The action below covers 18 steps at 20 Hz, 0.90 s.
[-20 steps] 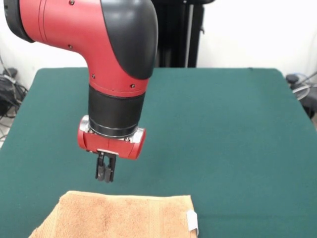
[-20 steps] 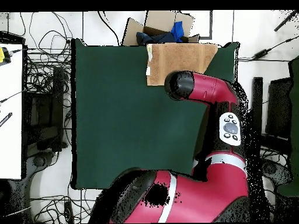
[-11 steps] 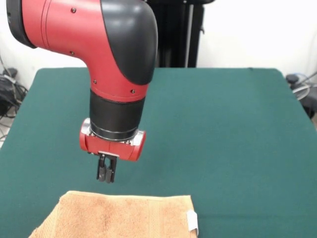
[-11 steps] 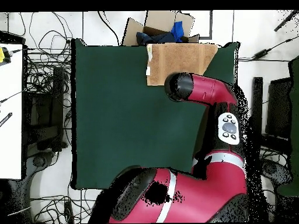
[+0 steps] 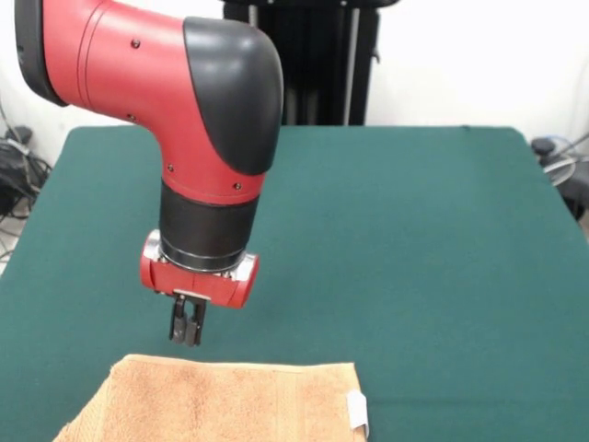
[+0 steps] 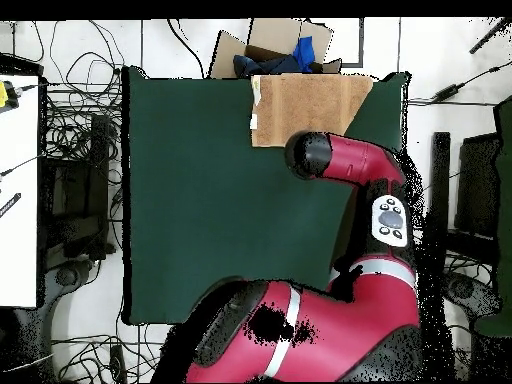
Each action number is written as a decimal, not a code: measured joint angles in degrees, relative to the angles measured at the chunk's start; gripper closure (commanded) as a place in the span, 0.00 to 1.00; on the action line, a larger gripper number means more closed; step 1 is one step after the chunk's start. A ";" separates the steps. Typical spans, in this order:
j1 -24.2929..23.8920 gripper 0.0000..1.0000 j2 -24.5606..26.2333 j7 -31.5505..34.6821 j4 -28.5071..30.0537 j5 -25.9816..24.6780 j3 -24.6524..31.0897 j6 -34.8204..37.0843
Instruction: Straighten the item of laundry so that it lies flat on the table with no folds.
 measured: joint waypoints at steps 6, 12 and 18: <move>0.00 1.00 1.45 0.00 0.00 0.00 -0.53 -2.76; 0.00 1.00 3.31 0.00 -0.01 0.01 -0.87 -5.75; 0.01 1.00 4.00 0.00 -0.01 0.02 -0.90 -7.11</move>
